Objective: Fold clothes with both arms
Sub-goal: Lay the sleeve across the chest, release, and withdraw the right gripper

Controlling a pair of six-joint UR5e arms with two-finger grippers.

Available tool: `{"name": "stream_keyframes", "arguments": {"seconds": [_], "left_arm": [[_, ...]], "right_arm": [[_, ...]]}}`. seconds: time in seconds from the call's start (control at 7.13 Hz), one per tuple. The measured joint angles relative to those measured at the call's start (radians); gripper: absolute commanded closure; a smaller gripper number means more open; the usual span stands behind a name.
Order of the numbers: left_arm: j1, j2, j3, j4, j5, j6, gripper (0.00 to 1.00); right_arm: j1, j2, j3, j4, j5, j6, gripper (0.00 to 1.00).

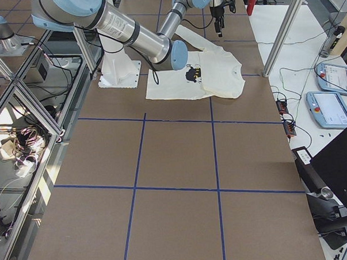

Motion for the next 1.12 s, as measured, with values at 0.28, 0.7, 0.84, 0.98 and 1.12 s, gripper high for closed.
{"name": "stream_keyframes", "arguments": {"seconds": [0.28,0.7,0.84,0.98,1.12], "left_arm": [[0.07,0.05,-0.017,-0.049,0.024,-0.074,0.0],[0.289,0.195,-0.054,-0.251,0.173,-0.291,0.0],[0.382,0.236,-0.057,-0.306,0.241,-0.352,0.0],[0.488,0.269,-0.057,-0.349,0.316,-0.419,0.0],[0.601,0.287,-0.057,-0.373,0.401,-0.501,0.0]], "right_arm": [[0.136,-0.268,0.275,-0.028,0.152,-0.246,0.0],[0.344,-0.631,0.508,-0.021,0.345,-0.641,0.0],[0.391,-0.732,0.558,-0.017,0.377,-0.731,0.0],[0.425,-0.821,0.607,-0.014,0.401,-0.779,0.0],[0.445,-0.887,0.65,-0.013,0.411,-0.8,0.0]]}}
